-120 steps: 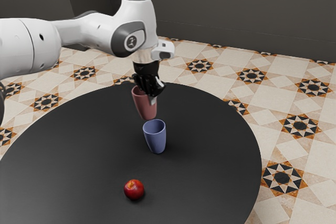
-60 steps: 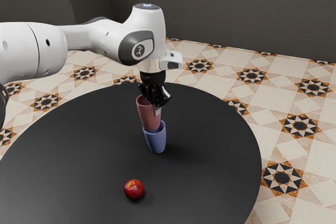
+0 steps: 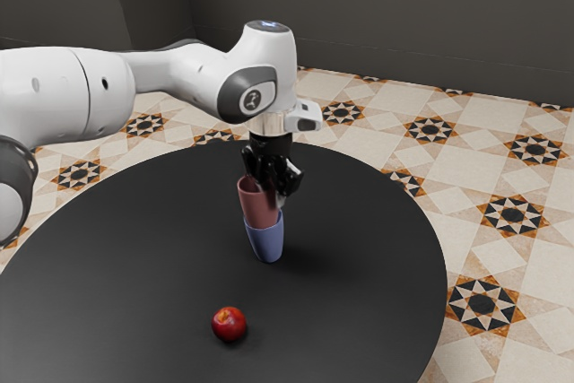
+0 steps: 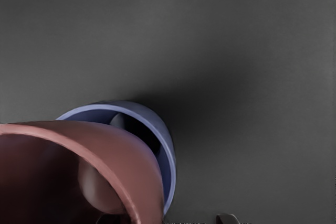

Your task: Place the left cup onto the right cup

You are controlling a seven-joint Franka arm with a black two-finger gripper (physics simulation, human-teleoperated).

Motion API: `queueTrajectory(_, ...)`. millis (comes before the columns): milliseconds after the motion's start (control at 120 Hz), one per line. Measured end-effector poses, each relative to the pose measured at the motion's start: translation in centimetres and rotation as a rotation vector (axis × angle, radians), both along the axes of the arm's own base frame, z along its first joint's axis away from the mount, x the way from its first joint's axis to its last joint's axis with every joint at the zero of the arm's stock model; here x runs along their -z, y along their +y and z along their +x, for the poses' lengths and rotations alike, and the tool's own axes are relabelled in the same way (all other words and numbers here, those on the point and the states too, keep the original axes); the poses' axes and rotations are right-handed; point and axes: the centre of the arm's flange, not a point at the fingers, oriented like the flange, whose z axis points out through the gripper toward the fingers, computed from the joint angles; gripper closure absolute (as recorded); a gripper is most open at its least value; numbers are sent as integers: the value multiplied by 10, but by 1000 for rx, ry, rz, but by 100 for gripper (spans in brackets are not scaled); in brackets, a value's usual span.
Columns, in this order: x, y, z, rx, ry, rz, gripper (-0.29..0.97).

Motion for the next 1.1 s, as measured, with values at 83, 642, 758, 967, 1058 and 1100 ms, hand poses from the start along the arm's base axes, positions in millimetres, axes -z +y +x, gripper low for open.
queueTrajectory(83,-7,-3,-3,-5,3,-5,29)
queueTrajectory(642,-145,2,-49,-26,-90,-25,2)
queueTrajectory(758,-166,17,-60,-36,-95,-24,1)
queueTrajectory(967,-200,34,-83,-38,-95,-7,0)
queueTrajectory(1058,-206,44,-87,-40,-88,3,0)
queueTrajectory(1100,-208,49,-88,-41,-86,11,0)
